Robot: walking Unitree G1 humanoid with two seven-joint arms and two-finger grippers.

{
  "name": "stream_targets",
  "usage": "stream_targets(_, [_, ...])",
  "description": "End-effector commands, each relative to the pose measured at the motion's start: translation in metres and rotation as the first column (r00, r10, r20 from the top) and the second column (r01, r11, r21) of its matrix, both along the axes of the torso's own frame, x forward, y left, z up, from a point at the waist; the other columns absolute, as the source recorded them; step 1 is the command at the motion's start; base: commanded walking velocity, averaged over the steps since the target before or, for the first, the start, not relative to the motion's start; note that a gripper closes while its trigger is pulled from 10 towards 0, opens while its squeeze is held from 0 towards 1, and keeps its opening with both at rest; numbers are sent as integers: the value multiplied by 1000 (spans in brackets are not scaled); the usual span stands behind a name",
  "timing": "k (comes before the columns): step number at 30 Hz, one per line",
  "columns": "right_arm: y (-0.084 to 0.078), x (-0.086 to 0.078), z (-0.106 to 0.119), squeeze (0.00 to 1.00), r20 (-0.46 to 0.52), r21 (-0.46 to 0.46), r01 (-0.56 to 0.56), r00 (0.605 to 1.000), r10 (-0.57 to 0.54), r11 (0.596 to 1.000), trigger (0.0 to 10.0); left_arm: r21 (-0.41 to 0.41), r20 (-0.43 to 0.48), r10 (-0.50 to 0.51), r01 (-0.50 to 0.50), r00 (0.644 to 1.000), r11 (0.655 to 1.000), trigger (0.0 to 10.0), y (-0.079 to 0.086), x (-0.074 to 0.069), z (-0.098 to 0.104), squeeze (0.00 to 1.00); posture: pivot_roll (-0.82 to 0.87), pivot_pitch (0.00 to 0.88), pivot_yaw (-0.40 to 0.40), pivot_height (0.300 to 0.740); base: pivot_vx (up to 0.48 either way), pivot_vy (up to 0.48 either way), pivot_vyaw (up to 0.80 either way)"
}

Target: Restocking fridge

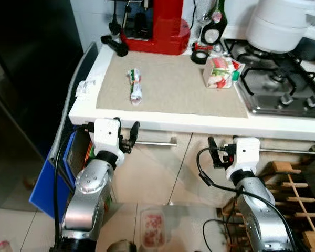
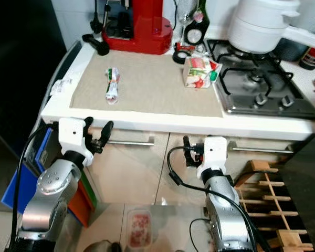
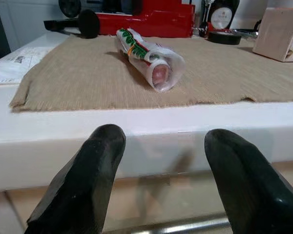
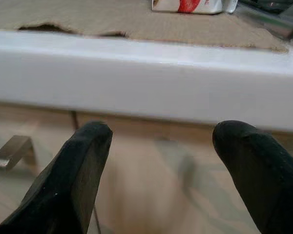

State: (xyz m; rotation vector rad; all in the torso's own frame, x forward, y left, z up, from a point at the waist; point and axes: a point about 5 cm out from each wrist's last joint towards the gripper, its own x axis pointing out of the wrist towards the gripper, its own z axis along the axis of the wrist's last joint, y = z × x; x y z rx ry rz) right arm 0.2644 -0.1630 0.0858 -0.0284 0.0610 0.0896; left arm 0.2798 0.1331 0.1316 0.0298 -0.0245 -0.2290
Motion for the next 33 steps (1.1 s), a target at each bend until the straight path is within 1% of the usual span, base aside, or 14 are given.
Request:
stream_targets(1, [-1,1,0,47,-5,4,11,1000,-11,1000,10000,10,-11,-3,3,1000,1000,10000,0,2,-2,0,64,0,-17,740,-319,0,0])
stream_targets(9, [1,5,2,43,2,1,11,1000,-11,1000,10000,18,-3,-12,12,1000,1000,10000,-1,5,1,0,63,0,-9,740,-328,0,0])
stream_targets(19, [-2,11,6,55,13,-23,7,1000,-7,1000,10000,19,10,-26,26,1000,999,10000,-5,10,2,0,53,0,-11,740,-324,0,0])
stream_targets(23, [-1,13,6,59,6,-28,-3,1000,3,1000,10000,13,14,-34,34,999,999,10000,-6,12,3,0,53,0,-14,740,0,0,-734])
stream_targets(26, [0,14,7,75,18,-42,-14,1000,14,999,10000,24,36,-72,71,997,997,10000,-9,13,6,0,59,0,-20,740,0,0,-644])
stream_targets(28, [0,16,7,86,25,-44,-17,1000,18,999,10000,2,33,-98,98,995,995,10000,-11,14,6,0,60,0,-23,740,0,0,-647])
stream_targets(29, [-1,18,9,94,34,-47,-15,999,16,999,10000,-21,25,-127,128,992,992,10000,-13,15,7,0,60,0,-25,740,0,0,-675])
stream_targets(30, [-1,18,9,94,34,-47,-15,999,16,999,10000,-21,25,-127,128,992,992,10000,-13,15,7,0,60,0,-25,740,0,0,-675])
stream_targets(31, [-1,19,9,118,37,-45,-14,999,15,999,10000,-21,22,-143,143,990,989,10000,-15,16,7,0,60,0,-26,740,0,0,-694])
stream_targets(33, [-2,22,11,133,42,-43,-7,999,8,999,10000,-30,11,-170,170,985,985,10000,-18,16,5,0,61,0,-27,740,0,0,-694])
